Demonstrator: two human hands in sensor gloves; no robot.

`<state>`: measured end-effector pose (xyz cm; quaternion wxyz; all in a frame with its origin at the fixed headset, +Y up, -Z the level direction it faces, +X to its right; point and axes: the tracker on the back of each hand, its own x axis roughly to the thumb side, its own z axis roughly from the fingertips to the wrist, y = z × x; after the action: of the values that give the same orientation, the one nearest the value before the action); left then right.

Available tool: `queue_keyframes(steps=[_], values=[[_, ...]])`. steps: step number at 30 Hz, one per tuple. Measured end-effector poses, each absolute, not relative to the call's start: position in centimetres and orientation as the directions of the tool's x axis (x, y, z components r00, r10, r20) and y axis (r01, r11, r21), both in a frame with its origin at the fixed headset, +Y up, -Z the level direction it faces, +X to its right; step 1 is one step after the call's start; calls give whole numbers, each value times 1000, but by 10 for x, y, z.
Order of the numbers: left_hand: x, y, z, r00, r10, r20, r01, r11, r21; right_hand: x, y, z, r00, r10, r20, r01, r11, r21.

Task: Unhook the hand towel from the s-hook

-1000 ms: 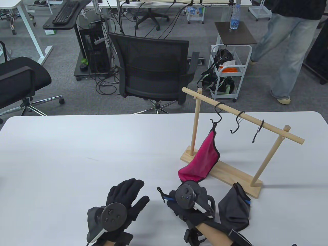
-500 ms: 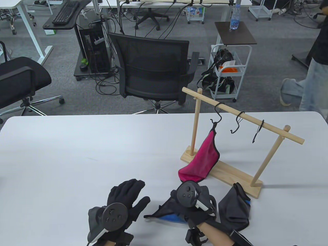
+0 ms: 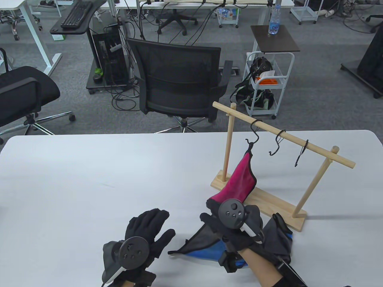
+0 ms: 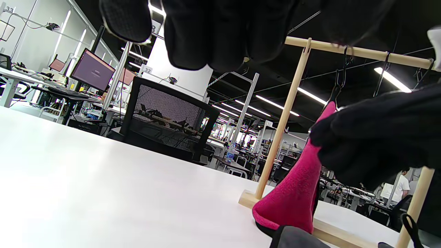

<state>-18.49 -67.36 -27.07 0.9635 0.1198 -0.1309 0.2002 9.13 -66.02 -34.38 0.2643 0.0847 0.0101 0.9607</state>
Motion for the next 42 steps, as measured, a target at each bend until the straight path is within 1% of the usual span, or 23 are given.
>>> queue_keyframes(steps=[6,13,16,19,26,30,35,42], values=[[-185,-673,-270,885,355,301,-419,889,184,109,-634,-351,-822,553,139,-563,-825,-51],[-186,-673,-270,885,356,300,-420,889,184,132,-614,-360,-833,546,88,-551,-807,-213],[-186,-673,-270,885,356,300,-420,889,184,142,-610,-364,-827,560,52,-552,-792,-261],[-186,-673,-270,885,356,300,-420,889,184,152,-610,-370,-809,588,7,-564,-774,-288],[-188,-672,-271,888,358,290,-420,887,190,166,-619,-394,-773,628,-84,-586,-759,-283],[-189,-672,-271,888,361,285,-421,886,191,172,-625,-409,-731,672,-122,-625,-730,-276],[-190,-672,-272,889,362,279,-421,887,190,173,-633,-423,-658,739,-143,-699,-670,-249],[-191,-672,-272,891,362,273,-419,888,190,172,-637,-434,-605,784,-139,-727,-615,-305]])
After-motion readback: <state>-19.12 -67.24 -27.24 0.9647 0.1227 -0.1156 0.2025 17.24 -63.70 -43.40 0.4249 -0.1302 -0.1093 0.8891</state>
